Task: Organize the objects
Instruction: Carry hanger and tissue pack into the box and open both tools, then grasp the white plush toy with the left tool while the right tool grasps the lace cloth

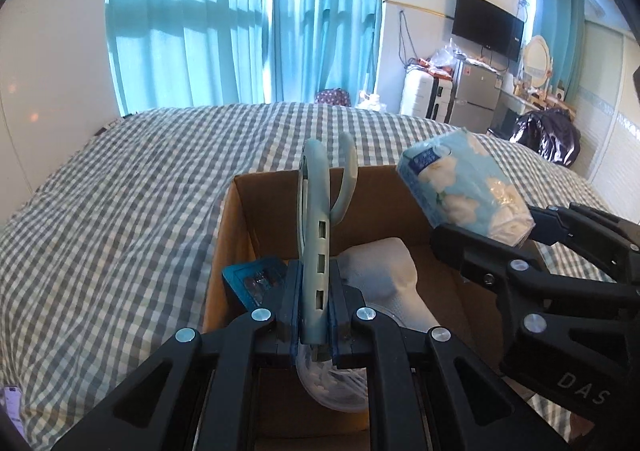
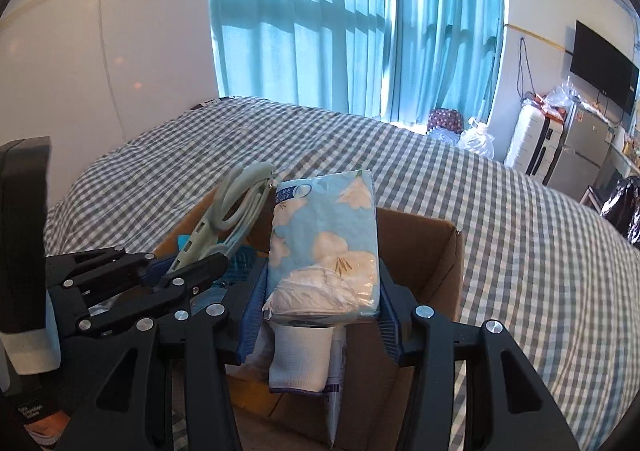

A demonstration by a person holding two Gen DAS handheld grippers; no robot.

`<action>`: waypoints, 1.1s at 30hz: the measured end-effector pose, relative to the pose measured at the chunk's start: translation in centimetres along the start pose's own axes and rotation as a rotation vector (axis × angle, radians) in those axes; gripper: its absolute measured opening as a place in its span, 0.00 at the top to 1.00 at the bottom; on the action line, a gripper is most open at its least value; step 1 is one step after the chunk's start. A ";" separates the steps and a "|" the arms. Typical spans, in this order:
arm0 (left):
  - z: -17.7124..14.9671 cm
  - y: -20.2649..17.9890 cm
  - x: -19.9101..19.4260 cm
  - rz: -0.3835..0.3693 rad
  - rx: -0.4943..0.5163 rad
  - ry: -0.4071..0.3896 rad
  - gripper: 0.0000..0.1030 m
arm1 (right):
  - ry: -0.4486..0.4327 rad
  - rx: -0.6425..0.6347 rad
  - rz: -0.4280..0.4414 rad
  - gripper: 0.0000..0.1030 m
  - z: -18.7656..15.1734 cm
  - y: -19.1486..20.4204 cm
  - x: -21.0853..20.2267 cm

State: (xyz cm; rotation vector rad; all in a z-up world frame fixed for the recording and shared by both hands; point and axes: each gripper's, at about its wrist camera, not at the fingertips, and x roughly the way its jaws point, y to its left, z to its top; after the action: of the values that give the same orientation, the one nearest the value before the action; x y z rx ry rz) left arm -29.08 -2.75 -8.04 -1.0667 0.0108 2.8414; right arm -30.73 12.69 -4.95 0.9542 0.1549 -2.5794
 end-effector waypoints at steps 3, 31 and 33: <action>-0.2 -0.1 -0.4 -0.005 0.002 0.012 0.88 | -0.010 0.027 0.006 0.50 -0.3 -0.6 -0.7; -3.7 -0.4 -19.7 0.052 -0.080 -0.141 0.00 | -0.139 -0.013 -0.108 0.21 -5.1 1.6 -23.9; -4.8 -0.5 -19.4 0.057 -0.084 -0.126 0.00 | -0.114 -0.007 -0.106 0.21 -6.4 1.7 -23.2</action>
State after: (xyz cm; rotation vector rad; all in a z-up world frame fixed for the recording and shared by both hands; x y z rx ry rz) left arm -11.38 -4.35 1.14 -0.9133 -0.0909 2.9794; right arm -10.05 19.98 5.19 0.8140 0.1879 -2.7199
